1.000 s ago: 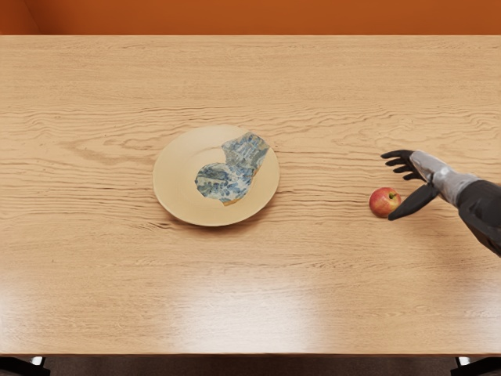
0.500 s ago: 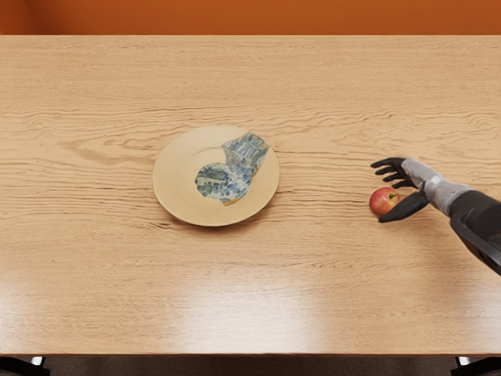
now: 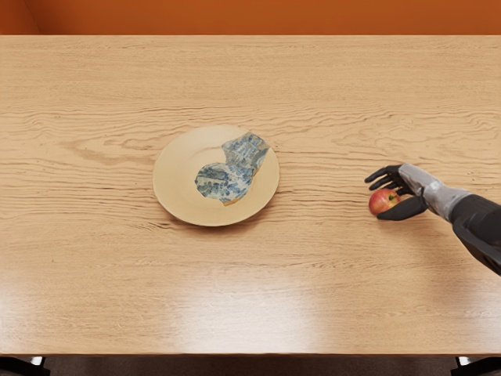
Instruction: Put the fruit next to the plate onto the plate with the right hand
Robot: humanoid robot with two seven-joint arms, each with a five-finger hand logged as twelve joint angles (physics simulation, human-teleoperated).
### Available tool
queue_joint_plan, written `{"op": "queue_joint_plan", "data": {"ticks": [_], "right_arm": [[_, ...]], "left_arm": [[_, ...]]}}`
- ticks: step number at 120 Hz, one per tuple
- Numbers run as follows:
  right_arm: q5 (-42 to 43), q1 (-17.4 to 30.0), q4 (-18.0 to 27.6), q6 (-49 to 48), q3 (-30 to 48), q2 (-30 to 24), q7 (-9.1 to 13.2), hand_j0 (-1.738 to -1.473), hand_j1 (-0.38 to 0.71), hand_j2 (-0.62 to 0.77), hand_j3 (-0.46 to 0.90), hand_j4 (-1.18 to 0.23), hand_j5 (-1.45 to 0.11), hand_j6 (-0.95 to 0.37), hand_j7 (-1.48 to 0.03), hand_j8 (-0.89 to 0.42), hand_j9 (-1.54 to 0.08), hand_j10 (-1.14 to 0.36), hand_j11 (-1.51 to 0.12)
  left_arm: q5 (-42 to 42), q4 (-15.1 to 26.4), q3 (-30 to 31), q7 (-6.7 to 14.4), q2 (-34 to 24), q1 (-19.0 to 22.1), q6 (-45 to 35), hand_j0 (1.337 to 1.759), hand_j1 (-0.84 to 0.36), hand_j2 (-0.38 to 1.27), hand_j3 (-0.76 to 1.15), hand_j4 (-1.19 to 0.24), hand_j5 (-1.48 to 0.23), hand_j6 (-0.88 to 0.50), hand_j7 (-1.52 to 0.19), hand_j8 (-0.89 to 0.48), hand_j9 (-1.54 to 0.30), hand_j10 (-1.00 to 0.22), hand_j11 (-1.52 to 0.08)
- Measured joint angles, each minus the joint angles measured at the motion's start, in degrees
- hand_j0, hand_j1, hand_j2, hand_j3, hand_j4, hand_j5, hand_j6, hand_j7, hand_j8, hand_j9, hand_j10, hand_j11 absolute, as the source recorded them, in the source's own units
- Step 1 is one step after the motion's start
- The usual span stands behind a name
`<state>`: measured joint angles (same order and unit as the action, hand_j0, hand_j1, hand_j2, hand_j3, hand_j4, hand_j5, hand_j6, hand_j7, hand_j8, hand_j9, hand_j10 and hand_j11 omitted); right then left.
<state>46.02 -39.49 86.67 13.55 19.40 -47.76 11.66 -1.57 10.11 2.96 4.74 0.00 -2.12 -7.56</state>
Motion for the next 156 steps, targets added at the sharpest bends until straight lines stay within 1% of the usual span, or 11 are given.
{"op": "queue_joint_plan", "data": {"ticks": [17,31,34,41,43,51,57,75,112,124,156], "right_arm": [[-0.19,0.01,0.0,-0.16,-0.03,-0.03,-0.02,-1.655,0.23,-0.07,0.0,-0.51,-0.68,-0.52,-0.67,-0.36,-0.68,-0.44,-0.63],[-0.39,0.01,0.0,-0.43,0.04,-0.1,-0.03,-1.654,0.24,-0.04,0.0,-0.54,-0.71,-0.5,-0.71,-0.34,-0.71,-0.42,-0.65],[-0.45,0.0,0.01,-0.58,0.1,-0.16,-0.01,-1.654,0.24,-0.03,0.0,-0.54,-0.72,-0.5,-0.71,-0.34,-0.72,-0.43,-0.63],[-0.54,-0.02,0.02,-1.33,0.35,-0.35,0.05,-1.655,0.25,0.0,0.0,-0.55,-0.73,-0.52,-0.72,-0.34,-0.73,-0.41,-0.63],[-0.57,-0.04,0.03,-1.56,0.43,-0.41,0.07,-1.655,0.24,0.01,0.0,-0.55,-0.73,-0.52,-0.72,-0.35,-0.73,-0.42,-0.62],[-0.63,-0.1,0.07,-2.34,0.65,-0.58,0.15,-1.655,0.24,0.03,0.0,-0.56,-0.74,-0.53,-0.73,-0.35,-0.74,-0.46,-0.65],[-0.67,-0.17,0.12,-2.86,0.9,-0.67,0.27,-1.655,0.24,0.05,0.0,-0.56,-0.74,-0.54,-0.73,-0.37,-0.74,-0.47,-0.67],[-0.75,-0.47,0.28,-5.08,2.38,-0.81,0.8,-1.655,0.23,0.06,0.0,-0.57,-0.75,-0.56,-0.74,-0.38,-0.75,-0.47,-0.72],[-2.24,-3.24,1.09,-6.74,3.05,-0.16,3.05,-1.655,0.23,0.06,0.0,-0.57,-0.76,-0.56,-0.75,-0.38,-0.76,-0.46,-0.75],[-2.53,-4.19,1.38,-6.74,3.07,1.36,3.84,-1.655,0.23,0.06,0.0,-0.57,-0.76,-0.56,-0.75,-0.38,-0.76,-0.46,-0.75],[-2.81,-7.0,1.55,-6.29,3.07,6.73,7.02,-1.656,0.24,0.1,0.0,-0.57,-0.76,-0.57,-0.75,-0.38,-0.77,-0.46,-0.75]], "left_arm": [[0.0,0.0,0.0,0.0,0.0,0.0,0.0,1.658,0.34,0.0,0.0,-0.01,-0.01,-0.01,-0.01,-0.01,-0.01,-0.01,-0.01],[-0.02,0.0,0.01,0.0,0.0,0.01,0.0,1.658,0.34,0.0,0.0,-0.01,-0.01,-0.01,-0.01,-0.01,-0.01,-0.01,-0.01],[-0.02,0.0,0.01,0.0,0.0,0.01,0.0,1.658,0.34,0.0,0.0,-0.01,-0.01,-0.01,-0.01,-0.01,-0.01,-0.01,-0.01],[-0.02,0.0,0.01,0.0,0.0,-0.01,0.0,1.658,0.34,0.0,0.0,-0.01,-0.01,-0.01,-0.01,-0.01,-0.01,-0.01,-0.01],[-0.02,0.0,0.01,0.0,0.0,0.0,0.0,1.658,0.34,0.0,0.0,-0.01,-0.01,-0.01,-0.01,-0.01,-0.01,-0.01,-0.01],[-0.02,0.0,0.01,0.0,0.0,0.01,0.0,1.658,0.34,0.0,0.0,-0.01,-0.01,-0.01,-0.01,-0.01,-0.01,-0.01,-0.01],[-0.02,0.0,0.02,0.0,0.0,0.01,0.0,1.658,0.34,0.0,0.0,-0.01,-0.01,-0.01,-0.01,-0.01,-0.01,-0.01,-0.01],[-0.01,0.0,0.01,0.0,0.0,-0.02,0.0,1.658,0.34,0.0,0.0,-0.01,-0.01,-0.01,-0.01,-0.01,-0.01,-0.01,-0.01],[0.0,0.0,0.01,0.0,0.0,0.01,0.0,1.658,0.34,0.0,0.0,-0.01,-0.01,-0.01,-0.01,-0.01,-0.01,-0.01,-0.01],[-0.01,0.0,0.01,0.0,0.0,-0.05,0.0,1.658,0.34,0.0,0.0,-0.01,-0.01,-0.01,-0.01,-0.01,-0.01,-0.01,-0.01],[-0.01,0.0,0.01,0.0,0.0,-0.02,0.0,1.658,0.34,0.0,0.0,-0.01,-0.01,-0.01,-0.01,-0.01,-0.01,-0.01,-0.01]]}}
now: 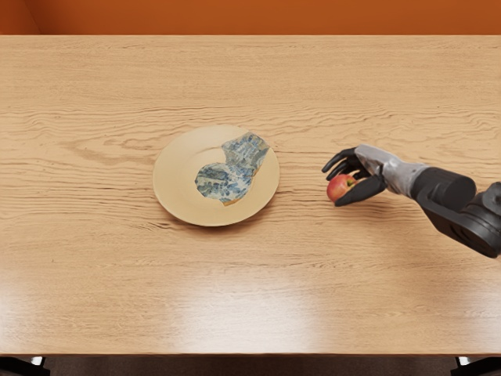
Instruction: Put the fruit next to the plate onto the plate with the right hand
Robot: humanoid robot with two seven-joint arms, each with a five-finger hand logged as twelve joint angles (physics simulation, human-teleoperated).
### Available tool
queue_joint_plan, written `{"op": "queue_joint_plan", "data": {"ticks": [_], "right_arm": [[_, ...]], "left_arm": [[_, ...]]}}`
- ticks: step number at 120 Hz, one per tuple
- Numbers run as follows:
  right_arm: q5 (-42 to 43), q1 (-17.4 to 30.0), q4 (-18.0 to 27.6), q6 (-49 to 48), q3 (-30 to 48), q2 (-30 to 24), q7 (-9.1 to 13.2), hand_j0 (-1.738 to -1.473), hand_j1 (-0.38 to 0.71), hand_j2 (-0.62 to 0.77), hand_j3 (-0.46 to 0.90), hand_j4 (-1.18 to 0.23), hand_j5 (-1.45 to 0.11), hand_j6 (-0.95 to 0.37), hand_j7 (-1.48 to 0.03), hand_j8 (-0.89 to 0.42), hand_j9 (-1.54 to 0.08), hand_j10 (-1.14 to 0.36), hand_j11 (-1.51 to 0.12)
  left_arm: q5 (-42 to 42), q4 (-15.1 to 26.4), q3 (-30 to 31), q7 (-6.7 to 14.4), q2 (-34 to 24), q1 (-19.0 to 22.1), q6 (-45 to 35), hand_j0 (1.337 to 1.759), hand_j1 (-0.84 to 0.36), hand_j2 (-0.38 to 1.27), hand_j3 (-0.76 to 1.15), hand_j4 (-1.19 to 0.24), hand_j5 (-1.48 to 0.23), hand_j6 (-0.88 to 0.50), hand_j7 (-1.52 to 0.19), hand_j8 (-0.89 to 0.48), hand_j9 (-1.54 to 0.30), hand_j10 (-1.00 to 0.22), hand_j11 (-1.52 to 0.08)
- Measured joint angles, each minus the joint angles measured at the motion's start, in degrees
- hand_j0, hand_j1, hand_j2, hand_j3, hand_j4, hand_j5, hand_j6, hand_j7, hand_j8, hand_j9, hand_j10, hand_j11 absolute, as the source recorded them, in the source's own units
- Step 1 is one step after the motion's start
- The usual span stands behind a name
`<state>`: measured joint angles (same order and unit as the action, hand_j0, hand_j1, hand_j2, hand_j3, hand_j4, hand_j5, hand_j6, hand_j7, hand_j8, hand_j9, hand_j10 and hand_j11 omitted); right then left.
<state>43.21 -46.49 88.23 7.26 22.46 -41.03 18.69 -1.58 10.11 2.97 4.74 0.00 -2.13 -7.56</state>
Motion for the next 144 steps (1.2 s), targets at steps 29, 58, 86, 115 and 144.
{"op": "queue_joint_plan", "data": {"ticks": [29,58,86,115,144], "right_arm": [[0.06,-1.72,0.01,0.26,0.01,3.37,1.52,-1.658,0.25,0.2,0.0,-0.58,-0.76,-0.58,-0.76,-0.42,-0.76,-0.47,-0.75],[0.13,-3.43,-0.06,0.6,-0.01,5.64,3.13,-1.657,0.25,0.27,0.0,-0.61,-0.8,-0.61,-0.8,-0.45,-0.8,-0.5,-0.79],[0.16,-5.03,-0.35,1.59,-0.13,8.86,4.9,-1.657,0.24,0.31,0.0,-0.62,-0.81,-0.62,-0.81,-0.49,-0.81,-0.52,-0.8],[0.2,-6.45,-2.68,4.28,-0.18,12.64,6.23,-1.658,0.24,0.35,0.0,-0.63,-0.8,-0.62,-0.81,-0.51,-0.82,-0.54,-0.8],[0.15,-7.16,-6.16,8.09,-0.07,17.62,6.37,-1.658,0.23,0.34,0.0,-0.62,-0.79,-0.61,-0.8,-0.52,-0.8,-0.55,-0.79]], "left_arm": [[-0.01,0.0,0.0,0.0,0.0,-0.04,0.0,1.658,0.34,0.0,0.0,-0.01,-0.01,-0.01,-0.01,-0.01,-0.01,-0.01,-0.01],[0.0,0.0,0.01,0.0,0.0,0.02,0.0,1.658,0.34,0.0,0.0,-0.01,-0.01,-0.01,-0.01,-0.01,-0.01,-0.01,-0.01],[-0.01,0.0,0.01,0.0,0.0,-0.05,0.0,1.658,0.34,0.0,0.0,-0.01,-0.01,-0.01,-0.01,-0.01,-0.01,-0.01,-0.01],[0.0,0.0,0.01,0.0,0.0,0.02,0.0,1.658,0.34,0.0,0.0,-0.01,-0.01,-0.01,-0.01,-0.01,-0.01,-0.01,-0.01],[-0.01,0.0,0.01,0.0,0.0,0.0,0.0,1.658,0.34,0.0,0.0,-0.01,-0.01,-0.01,-0.01,-0.01,-0.01,-0.01,-0.01]]}}
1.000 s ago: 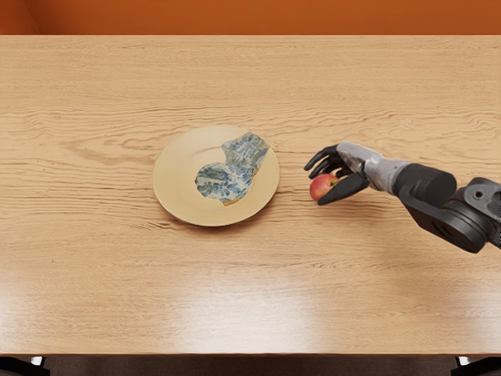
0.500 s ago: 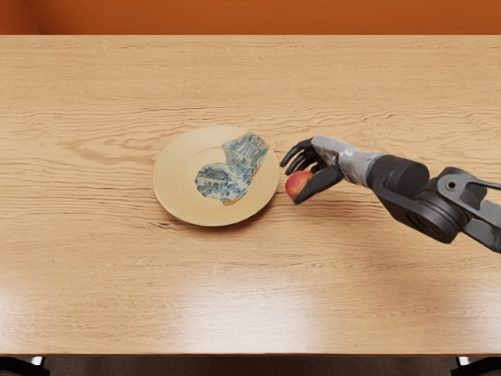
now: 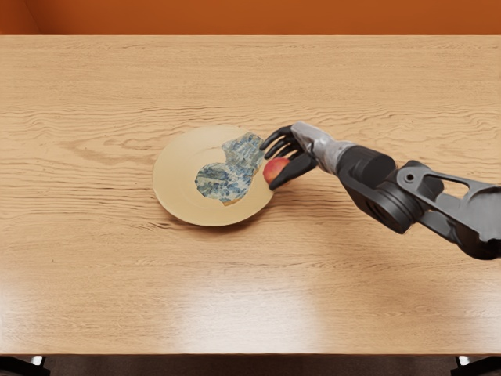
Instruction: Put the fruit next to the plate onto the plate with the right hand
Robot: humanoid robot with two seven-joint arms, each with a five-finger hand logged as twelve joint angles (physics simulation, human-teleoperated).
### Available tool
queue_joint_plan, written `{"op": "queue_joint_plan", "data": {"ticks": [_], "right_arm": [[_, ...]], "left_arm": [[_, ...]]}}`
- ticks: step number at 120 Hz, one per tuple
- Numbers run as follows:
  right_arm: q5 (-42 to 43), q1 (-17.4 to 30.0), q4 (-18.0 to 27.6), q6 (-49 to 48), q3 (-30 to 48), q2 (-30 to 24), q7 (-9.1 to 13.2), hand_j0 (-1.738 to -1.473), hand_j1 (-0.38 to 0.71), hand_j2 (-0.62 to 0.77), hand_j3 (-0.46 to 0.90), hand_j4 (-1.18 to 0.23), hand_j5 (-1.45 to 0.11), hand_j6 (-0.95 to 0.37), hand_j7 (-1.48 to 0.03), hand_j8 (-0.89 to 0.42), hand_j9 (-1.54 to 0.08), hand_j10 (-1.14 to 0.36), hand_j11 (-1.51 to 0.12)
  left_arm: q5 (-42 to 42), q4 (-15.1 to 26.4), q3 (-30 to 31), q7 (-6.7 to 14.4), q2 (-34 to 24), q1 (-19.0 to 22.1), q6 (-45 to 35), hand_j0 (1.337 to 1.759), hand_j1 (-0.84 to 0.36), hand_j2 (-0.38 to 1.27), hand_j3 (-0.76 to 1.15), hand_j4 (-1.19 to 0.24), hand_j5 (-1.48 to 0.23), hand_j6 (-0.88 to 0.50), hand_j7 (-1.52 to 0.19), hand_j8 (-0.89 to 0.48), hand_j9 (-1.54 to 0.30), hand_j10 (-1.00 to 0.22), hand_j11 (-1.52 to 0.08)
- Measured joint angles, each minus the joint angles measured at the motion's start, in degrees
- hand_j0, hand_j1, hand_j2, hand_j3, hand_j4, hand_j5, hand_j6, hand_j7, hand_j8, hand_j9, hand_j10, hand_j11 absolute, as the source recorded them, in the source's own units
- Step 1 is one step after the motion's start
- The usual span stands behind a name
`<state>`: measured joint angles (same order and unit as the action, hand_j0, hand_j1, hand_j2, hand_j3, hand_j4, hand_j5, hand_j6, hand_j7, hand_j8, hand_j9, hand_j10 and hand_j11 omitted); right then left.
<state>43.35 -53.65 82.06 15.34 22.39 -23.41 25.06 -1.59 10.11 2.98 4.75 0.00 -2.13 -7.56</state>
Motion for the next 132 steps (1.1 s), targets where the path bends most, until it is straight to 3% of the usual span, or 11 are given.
{"op": "queue_joint_plan", "data": {"ticks": [51,102,126,132], "right_arm": [[-0.04,-2.13,-8.06,2.59,-0.05,9.79,-0.04,-1.658,0.23,0.31,0.0,-0.6,-0.77,-0.6,-0.77,-0.51,-0.78,-0.55,-0.77],[-0.06,-2.76,-11.78,4.54,-0.13,14.52,-0.08,-1.658,0.22,0.17,0.0,-0.56,-0.72,-0.55,-0.72,-0.49,-0.72,-0.52,-0.72],[-0.07,-3.07,-12.24,6.37,-0.25,15.91,0.02,-1.658,0.07,0.04,0.0,-0.38,-0.49,-0.38,-0.5,-0.36,-0.5,-0.37,-0.49],[-0.05,-3.27,-11.97,6.37,-0.38,15.88,0.97,-1.658,0.02,0.02,0.0,-0.33,-0.43,-0.33,-0.43,-0.31,-0.44,-0.32,-0.43]], "left_arm": [[0.0,0.0,0.0,0.0,0.0,0.02,0.0,1.658,0.34,0.0,0.0,-0.01,-0.01,-0.01,-0.01,-0.01,-0.01,-0.01,-0.01],[0.0,0.0,0.0,0.0,0.0,0.01,0.0,1.658,0.34,0.0,0.0,-0.01,-0.01,-0.01,-0.01,-0.01,-0.01,-0.01,-0.01],[0.0,0.0,0.0,0.0,0.0,0.02,0.0,1.658,0.34,0.0,0.0,-0.01,-0.01,-0.01,-0.01,-0.01,-0.01,-0.01,-0.01],[0.0,0.0,-0.01,0.0,0.0,0.01,0.0,1.658,0.34,0.0,0.0,-0.01,-0.01,-0.01,-0.01,-0.01,-0.01,-0.01,-0.01]]}}
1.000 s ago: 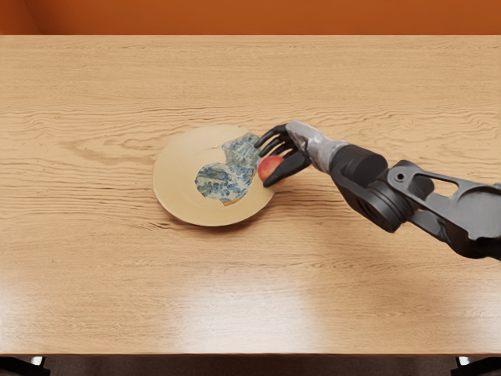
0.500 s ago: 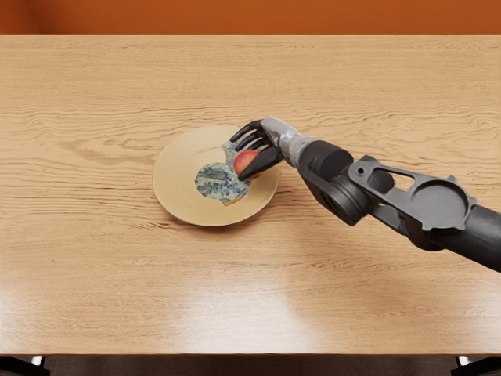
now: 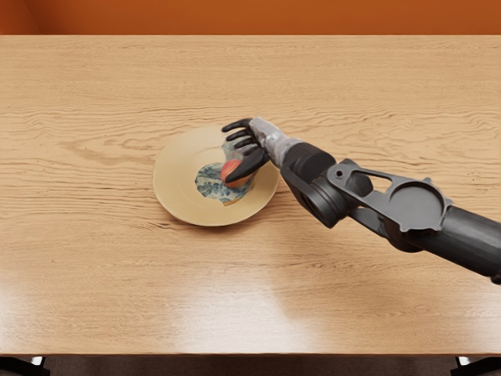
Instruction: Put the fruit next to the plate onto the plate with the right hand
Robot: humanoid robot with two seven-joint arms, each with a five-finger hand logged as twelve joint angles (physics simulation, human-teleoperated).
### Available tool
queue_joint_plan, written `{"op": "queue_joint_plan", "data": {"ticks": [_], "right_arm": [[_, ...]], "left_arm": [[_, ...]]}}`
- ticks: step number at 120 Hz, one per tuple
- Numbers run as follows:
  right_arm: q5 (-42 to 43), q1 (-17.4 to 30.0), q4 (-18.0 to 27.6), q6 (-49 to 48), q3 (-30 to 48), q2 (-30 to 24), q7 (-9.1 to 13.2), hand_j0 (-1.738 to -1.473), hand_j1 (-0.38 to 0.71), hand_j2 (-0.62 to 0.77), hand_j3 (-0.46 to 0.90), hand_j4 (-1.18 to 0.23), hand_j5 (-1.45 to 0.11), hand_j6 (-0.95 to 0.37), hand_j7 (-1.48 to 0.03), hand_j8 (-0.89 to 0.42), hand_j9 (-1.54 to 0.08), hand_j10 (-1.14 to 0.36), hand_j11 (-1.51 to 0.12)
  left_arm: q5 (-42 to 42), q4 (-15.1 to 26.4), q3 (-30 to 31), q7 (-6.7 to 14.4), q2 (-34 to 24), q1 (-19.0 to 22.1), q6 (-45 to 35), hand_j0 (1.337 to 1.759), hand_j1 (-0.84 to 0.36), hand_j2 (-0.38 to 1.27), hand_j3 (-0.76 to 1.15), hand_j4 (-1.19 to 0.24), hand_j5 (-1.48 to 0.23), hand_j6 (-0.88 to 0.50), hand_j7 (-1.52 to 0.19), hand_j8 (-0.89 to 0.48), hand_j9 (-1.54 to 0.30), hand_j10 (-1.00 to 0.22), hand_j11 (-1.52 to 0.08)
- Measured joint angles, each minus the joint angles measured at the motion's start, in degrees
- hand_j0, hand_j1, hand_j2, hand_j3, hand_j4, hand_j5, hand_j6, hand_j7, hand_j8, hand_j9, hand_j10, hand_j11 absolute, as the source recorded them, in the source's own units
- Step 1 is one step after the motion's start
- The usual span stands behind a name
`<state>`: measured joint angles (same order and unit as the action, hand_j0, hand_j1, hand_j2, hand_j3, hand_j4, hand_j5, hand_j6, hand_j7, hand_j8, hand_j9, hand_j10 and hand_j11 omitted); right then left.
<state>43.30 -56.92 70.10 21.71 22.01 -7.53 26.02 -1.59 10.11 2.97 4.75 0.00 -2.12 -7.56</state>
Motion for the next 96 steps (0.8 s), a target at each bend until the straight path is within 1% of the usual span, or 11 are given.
{"op": "queue_joint_plan", "data": {"ticks": [8,18,24,31,43,52,64,74,81,88,96], "right_arm": [[0.01,-0.39,2.24,-0.12,-0.08,-1.28,2.61,-1.658,-0.05,0.01,0.0,-0.27,-0.35,-0.27,-0.35,-0.26,-0.35,-0.26,-0.35],[-0.01,-0.63,7.72,-0.86,0.17,-5.86,5.87,-1.658,-0.13,0.0,0.0,-0.2,-0.25,-0.2,-0.26,-0.19,-0.26,-0.19,-0.25],[-0.03,-0.7,10.17,-2.37,0.88,-8.47,7.05,-1.658,-0.17,0.0,0.0,-0.16,-0.21,-0.16,-0.21,-0.15,-0.21,-0.16,-0.21],[-0.05,-0.73,12.26,-5.06,2.43,-11.14,7.88,-1.658,-0.21,0.0,0.0,-0.13,-0.16,-0.13,-0.16,-0.12,-0.16,-0.12,-0.16],[-0.66,-0.22,14.59,-10.73,5.71,-16.36,8.56,-1.658,-0.26,0.0,0.0,-0.08,-0.1,-0.08,-0.1,-0.08,-0.1,-0.08,-0.1],[-5.29,0.38,15.38,-17.34,8.05,-22.21,8.77,-1.658,-0.29,0.0,0.0,-0.06,-0.07,-0.06,-0.07,-0.05,-0.07,-0.05,-0.07],[-11.05,1.76,15.76,-29.84,12.23,-30.13,8.9,-1.658,-0.31,0.0,0.0,-0.03,-0.04,-0.03,-0.04,-0.03,-0.04,-0.03,-0.04],[-14.37,2.49,15.47,-41.0,14.64,-35.96,8.91,-1.658,-0.32,0.0,0.0,-0.02,-0.03,-0.02,-0.03,-0.02,-0.03,-0.02,-0.03],[-16.26,2.75,14.76,-47.55,15.54,-40.35,8.54,-1.658,-0.33,0.0,0.0,-0.02,-0.02,-0.02,-0.02,-0.02,-0.02,-0.02,-0.02],[-17.37,2.86,13.66,-51.49,16.06,-43.4,8.3,-1.658,-0.34,0.0,0.0,-0.01,-0.02,-0.01,-0.02,-0.01,-0.02,-0.01,-0.02],[-18.07,2.92,12.63,-53.97,16.38,-45.33,8.15,-1.658,-0.34,0.0,0.0,-0.01,-0.01,-0.01,-0.01,-0.01,-0.01,-0.01,-0.01]], "left_arm": [[0.0,0.0,0.01,0.0,0.0,0.01,0.0,1.658,0.34,0.0,0.0,-0.01,-0.01,-0.01,-0.01,-0.01,-0.01,-0.01,-0.01],[-0.01,0.0,0.01,0.0,0.0,0.01,0.0,1.658,0.34,0.0,0.0,-0.01,-0.01,-0.01,-0.01,-0.01,-0.01,-0.01,-0.01],[-0.01,0.0,0.01,0.0,0.0,0.01,0.0,1.658,0.34,0.0,0.0,-0.01,-0.01,-0.01,-0.01,-0.01,-0.01,-0.01,-0.01],[-0.01,0.0,0.02,0.0,0.0,0.01,0.0,1.658,0.34,0.0,0.0,-0.01,-0.01,-0.01,-0.01,-0.01,-0.01,-0.01,-0.01],[-0.01,0.0,0.02,0.0,0.0,0.01,0.0,1.658,0.34,0.0,0.0,-0.01,-0.01,-0.01,-0.01,-0.01,-0.01,-0.01,-0.01],[-0.02,0.0,0.02,0.0,0.0,0.01,0.0,1.658,0.34,0.0,0.0,-0.01,-0.01,-0.01,-0.01,-0.01,-0.01,-0.01,-0.01],[-0.04,0.04,0.04,0.0,0.0,0.33,0.0,1.658,0.34,0.0,0.0,-0.01,-0.01,-0.01,-0.01,-0.01,-0.01,-0.01,-0.01],[-0.05,0.02,0.04,0.01,0.0,0.69,0.0,1.658,0.34,0.0,0.0,-0.01,-0.01,-0.01,-0.01,-0.01,-0.01,-0.01,-0.01],[-0.04,0.02,0.06,0.02,0.0,0.8,0.0,1.658,0.34,0.0,0.0,-0.01,-0.01,-0.01,-0.01,-0.01,-0.01,-0.01,-0.01],[-0.04,-0.02,0.07,0.02,0.0,0.8,0.0,1.658,0.34,0.0,0.0,-0.01,-0.01,-0.01,-0.01,-0.01,-0.01,-0.01,-0.01],[-0.05,-0.05,0.02,0.02,0.0,0.74,0.0,1.658,0.34,0.0,0.0,-0.01,-0.01,-0.01,-0.01,-0.01,-0.01,-0.01,-0.01]]}}
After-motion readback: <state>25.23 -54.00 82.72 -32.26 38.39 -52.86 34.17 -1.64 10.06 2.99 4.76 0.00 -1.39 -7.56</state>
